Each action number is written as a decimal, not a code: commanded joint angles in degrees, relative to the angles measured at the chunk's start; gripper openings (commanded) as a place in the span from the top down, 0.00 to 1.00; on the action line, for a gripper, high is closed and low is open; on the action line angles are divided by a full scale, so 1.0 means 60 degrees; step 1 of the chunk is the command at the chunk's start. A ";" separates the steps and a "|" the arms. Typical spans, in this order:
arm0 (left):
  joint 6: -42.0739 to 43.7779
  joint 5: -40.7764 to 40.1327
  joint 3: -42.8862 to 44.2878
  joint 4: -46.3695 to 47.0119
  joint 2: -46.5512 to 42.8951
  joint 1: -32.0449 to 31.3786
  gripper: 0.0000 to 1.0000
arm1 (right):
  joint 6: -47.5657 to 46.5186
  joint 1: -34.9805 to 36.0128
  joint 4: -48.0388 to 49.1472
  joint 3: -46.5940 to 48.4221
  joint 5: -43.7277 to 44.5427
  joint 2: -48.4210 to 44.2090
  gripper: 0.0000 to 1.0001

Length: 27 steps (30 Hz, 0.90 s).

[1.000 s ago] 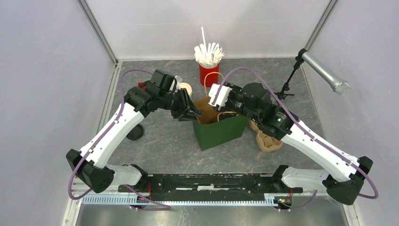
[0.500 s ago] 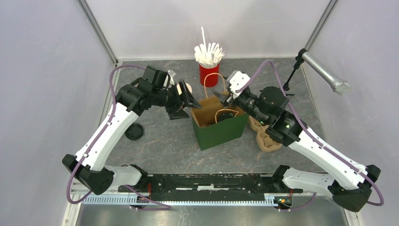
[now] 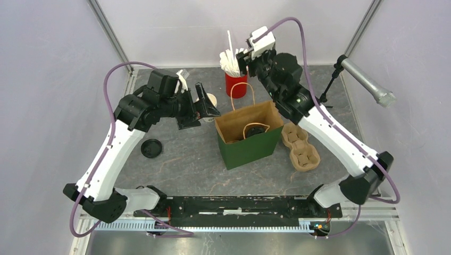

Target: Pack the takeout coffee

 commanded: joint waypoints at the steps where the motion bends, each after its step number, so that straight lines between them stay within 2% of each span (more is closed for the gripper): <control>1: 0.0906 -0.0760 0.0372 -0.0552 -0.0337 0.0084 0.00 | -0.0324 -0.0650 -0.0226 0.1127 -0.0539 0.1125 0.27; 7: 0.1179 -0.1341 0.0324 -0.1062 -0.0638 0.0112 0.00 | -0.1477 -0.1208 -0.0497 0.1823 -0.1260 0.2488 0.28; 17: 0.1017 -0.1617 0.0337 -0.1327 -0.0843 0.0120 0.00 | -0.1241 -0.1665 -0.0054 0.2168 -0.2035 0.3764 0.34; 19: 0.0993 -0.1605 0.0341 -0.1329 -0.0856 0.0124 0.00 | -0.1228 -0.1707 -0.0026 0.2195 -0.1952 0.3921 0.40; 24: 0.1053 -0.1628 0.0382 -0.1338 -0.0866 0.0143 0.00 | -0.1038 -0.1733 0.0079 0.2241 -0.1731 0.3874 0.71; 27: 0.1128 -0.1632 0.0397 -0.1329 -0.0835 0.0143 0.00 | -0.1064 -0.1755 0.0408 0.2266 -0.1808 0.3590 0.83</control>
